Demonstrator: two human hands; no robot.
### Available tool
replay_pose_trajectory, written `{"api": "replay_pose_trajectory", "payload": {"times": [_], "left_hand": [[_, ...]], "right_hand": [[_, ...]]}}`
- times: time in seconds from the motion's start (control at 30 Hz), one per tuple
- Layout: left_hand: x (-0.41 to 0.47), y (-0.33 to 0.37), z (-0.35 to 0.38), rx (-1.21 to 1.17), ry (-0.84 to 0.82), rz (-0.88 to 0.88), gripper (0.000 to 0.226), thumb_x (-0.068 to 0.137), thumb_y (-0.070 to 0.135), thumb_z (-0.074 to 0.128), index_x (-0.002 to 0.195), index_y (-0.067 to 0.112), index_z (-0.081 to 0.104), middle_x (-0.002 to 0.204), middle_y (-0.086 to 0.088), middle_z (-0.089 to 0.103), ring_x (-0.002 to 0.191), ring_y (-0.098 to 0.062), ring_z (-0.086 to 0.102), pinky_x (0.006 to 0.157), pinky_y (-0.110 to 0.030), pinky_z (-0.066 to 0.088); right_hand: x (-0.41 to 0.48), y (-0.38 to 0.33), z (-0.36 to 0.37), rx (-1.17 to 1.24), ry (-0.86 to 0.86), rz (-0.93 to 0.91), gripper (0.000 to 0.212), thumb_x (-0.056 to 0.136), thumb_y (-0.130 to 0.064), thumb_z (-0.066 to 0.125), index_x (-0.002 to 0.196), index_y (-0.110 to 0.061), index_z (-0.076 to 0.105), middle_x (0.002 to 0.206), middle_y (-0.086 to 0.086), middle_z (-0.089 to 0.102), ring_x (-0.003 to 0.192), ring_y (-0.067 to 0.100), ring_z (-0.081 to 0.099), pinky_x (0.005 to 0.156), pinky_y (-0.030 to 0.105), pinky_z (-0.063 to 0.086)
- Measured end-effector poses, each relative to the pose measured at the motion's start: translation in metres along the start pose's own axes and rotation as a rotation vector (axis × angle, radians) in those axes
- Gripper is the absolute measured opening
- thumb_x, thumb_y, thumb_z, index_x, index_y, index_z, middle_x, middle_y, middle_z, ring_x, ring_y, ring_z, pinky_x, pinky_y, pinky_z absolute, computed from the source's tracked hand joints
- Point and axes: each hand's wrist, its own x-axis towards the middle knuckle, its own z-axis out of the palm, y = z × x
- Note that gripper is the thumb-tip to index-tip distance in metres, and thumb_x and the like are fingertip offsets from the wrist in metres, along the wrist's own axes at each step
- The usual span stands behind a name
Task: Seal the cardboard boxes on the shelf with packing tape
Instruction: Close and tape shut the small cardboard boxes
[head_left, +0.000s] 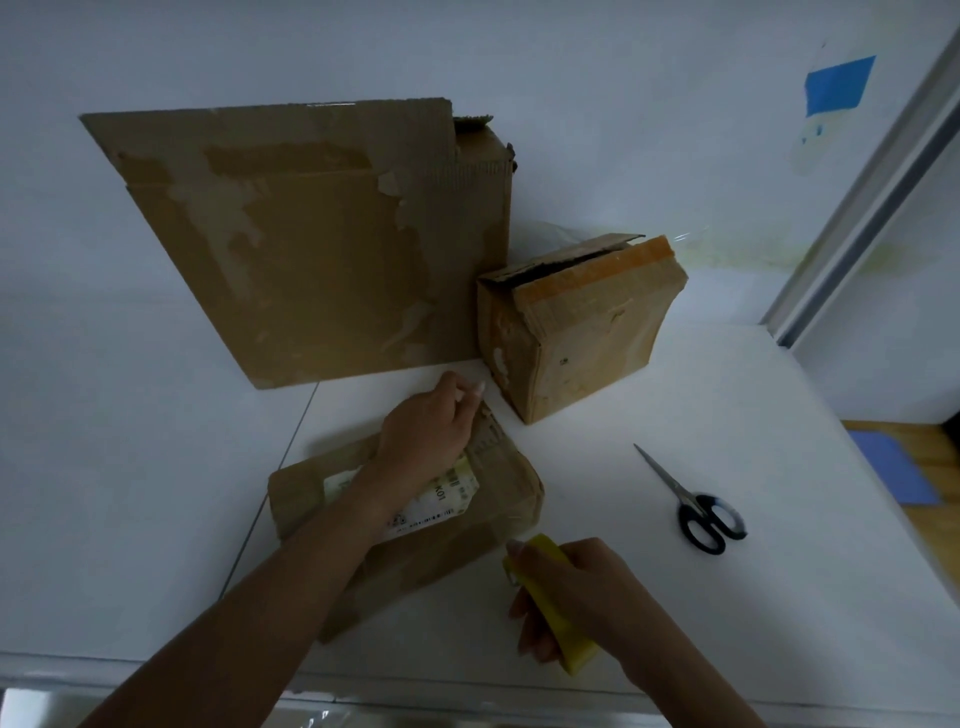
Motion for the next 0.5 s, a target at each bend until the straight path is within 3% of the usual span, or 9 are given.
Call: {"api": "replay_pose_trajectory", "payload": {"times": [0.07, 0.17, 0.3, 0.37, 0.5], "left_hand": [[-0.004, 0.003, -0.007, 0.100, -0.080, -0.007, 0.057, 0.098, 0.064, 0.028, 0.132, 0.022, 0.046, 0.115, -0.006, 0.067, 0.110, -0.026, 0.060, 0.087, -0.037, 0.043], [-0.021, 0.007, -0.027, 0.200, -0.158, 0.086, 0.102, 0.067, 0.095, 0.030, 0.145, 0.030, 0.029, 0.143, -0.002, 0.047, 0.130, -0.023, 0.041, 0.102, -0.043, 0.035], [-0.047, 0.001, -0.044, 0.265, -0.459, 0.132, 0.141, 0.047, 0.093, 0.063, 0.151, 0.042, -0.017, 0.165, 0.004, 0.001, 0.151, -0.025, 0.007, 0.120, -0.055, 0.014], [-0.051, -0.005, -0.039, 0.412, -0.480, 0.182, 0.143, 0.050, 0.086, 0.070, 0.146, 0.044, -0.028, 0.165, 0.001, -0.012, 0.151, -0.030, -0.001, 0.119, -0.062, 0.008], [-0.045, -0.006, -0.037, 0.411, -0.417, 0.219, 0.133, 0.063, 0.075, 0.072, 0.148, 0.044, -0.025, 0.165, -0.002, -0.002, 0.147, -0.033, 0.015, 0.116, -0.058, 0.021]], "right_hand": [[-0.001, -0.001, -0.001, 0.000, 0.003, 0.002, 0.058, 0.095, -0.050, 0.053, 0.079, 0.003, 0.072, 0.070, 0.018, 0.073, 0.055, 0.023, 0.068, 0.061, 0.029, 0.059], [-0.002, -0.001, -0.002, -0.002, 0.002, 0.010, 0.059, 0.095, -0.049, 0.053, 0.082, 0.006, 0.072, 0.069, 0.018, 0.072, 0.053, 0.023, 0.067, 0.059, 0.029, 0.058], [0.001, -0.003, -0.003, 0.000, 0.009, 0.006, 0.056, 0.095, -0.048, 0.052, 0.077, 0.002, 0.071, 0.068, 0.017, 0.072, 0.052, 0.023, 0.065, 0.056, 0.027, 0.055], [0.002, -0.003, -0.003, -0.002, 0.006, -0.006, 0.055, 0.096, -0.048, 0.052, 0.076, 0.000, 0.071, 0.071, 0.017, 0.073, 0.056, 0.025, 0.066, 0.060, 0.029, 0.058], [-0.002, 0.003, -0.004, 0.042, -0.028, -0.053, 0.053, 0.092, -0.052, 0.054, 0.074, -0.005, 0.069, 0.068, 0.018, 0.070, 0.059, 0.027, 0.066, 0.064, 0.030, 0.057]]}}
